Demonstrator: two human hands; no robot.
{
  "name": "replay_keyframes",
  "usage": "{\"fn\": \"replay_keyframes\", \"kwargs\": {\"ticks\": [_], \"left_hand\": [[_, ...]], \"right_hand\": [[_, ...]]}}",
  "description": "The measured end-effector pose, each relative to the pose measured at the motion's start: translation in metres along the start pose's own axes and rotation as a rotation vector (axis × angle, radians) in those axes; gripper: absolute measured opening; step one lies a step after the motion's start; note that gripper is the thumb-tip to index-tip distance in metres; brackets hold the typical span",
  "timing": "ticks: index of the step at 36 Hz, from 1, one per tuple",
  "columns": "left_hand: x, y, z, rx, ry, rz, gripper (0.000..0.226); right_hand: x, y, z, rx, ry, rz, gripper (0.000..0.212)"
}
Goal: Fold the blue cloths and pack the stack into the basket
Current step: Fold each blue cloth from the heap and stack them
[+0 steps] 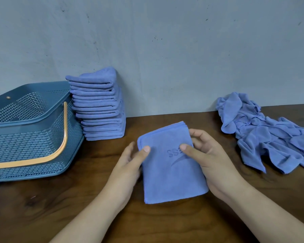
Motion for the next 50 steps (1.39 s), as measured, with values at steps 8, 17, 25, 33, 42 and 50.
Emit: {"fn": "replay_keyframes", "kwargs": {"ticks": [8,17,25,33,42,50], "left_hand": [[0.003,-0.007,0.012,0.067,-0.066,0.022,0.023],[0.011,-0.006,0.015,0.181,-0.311,-0.092,0.017],[0.024,0.005,0.017,0.266,-0.352,0.0,0.021],[0.055,0.044,0.003,0.359,-0.485,0.153,0.026],[0.072,0.085,-0.019,0.466,-0.444,0.413,0.03],[0.048,0.088,-0.046,0.448,-0.264,0.391,0.038]], "right_hand": [[0.011,0.009,-0.009,0.124,0.188,0.187,0.017],[0.01,-0.002,-0.004,0.054,0.397,0.432,0.031],[-0.018,-0.026,0.009,-0.015,0.546,0.47,0.041],[-0.072,-0.078,0.008,-0.147,0.754,0.667,0.035],[-0.148,-0.171,-0.002,-0.482,1.021,0.876,0.04],[-0.214,-0.261,-0.053,-0.544,0.788,0.661,0.032]]}}
Point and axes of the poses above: each hand's wrist, its own z-axis away from the middle knuckle, its own y-axis out of the back of the hand, x = y × z, the point moved 4 cm from there along -z, towards the middle knuckle, and after that the axes turned 14 degrees about x, right-handed, at the moved point
